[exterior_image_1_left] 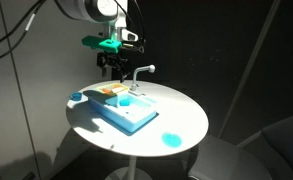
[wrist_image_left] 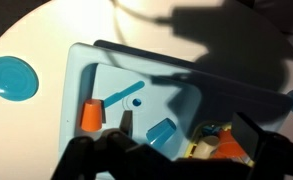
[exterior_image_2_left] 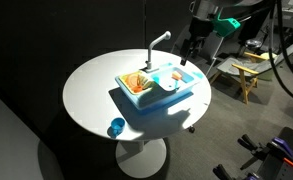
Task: Remove the blue cup from the sink and put it on the table
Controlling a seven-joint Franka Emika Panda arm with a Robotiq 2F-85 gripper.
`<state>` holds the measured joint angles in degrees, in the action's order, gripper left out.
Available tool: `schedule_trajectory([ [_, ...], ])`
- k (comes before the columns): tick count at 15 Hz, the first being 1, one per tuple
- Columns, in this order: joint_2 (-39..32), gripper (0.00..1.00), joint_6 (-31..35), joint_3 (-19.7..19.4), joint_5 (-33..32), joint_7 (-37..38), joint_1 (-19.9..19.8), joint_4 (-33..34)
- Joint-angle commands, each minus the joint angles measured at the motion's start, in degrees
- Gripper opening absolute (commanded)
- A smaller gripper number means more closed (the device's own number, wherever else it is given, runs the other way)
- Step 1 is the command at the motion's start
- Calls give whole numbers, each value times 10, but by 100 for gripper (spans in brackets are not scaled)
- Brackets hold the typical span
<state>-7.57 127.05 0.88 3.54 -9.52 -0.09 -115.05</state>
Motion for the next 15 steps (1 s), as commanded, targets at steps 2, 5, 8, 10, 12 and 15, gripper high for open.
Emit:
schedule_trajectory([
  [2,-17,100,43,-5,2,0,-8,-11],
  [5,-35,100,68,-8,0,12,-9,3],
  [8,-50,100,92,-8,5,23,-10,16],
  [10,-63,100,111,-8,10,38,-10,26],
  [12,-74,100,126,-7,13,56,-9,34],
  [15,-93,100,136,-7,21,100,-6,46],
])
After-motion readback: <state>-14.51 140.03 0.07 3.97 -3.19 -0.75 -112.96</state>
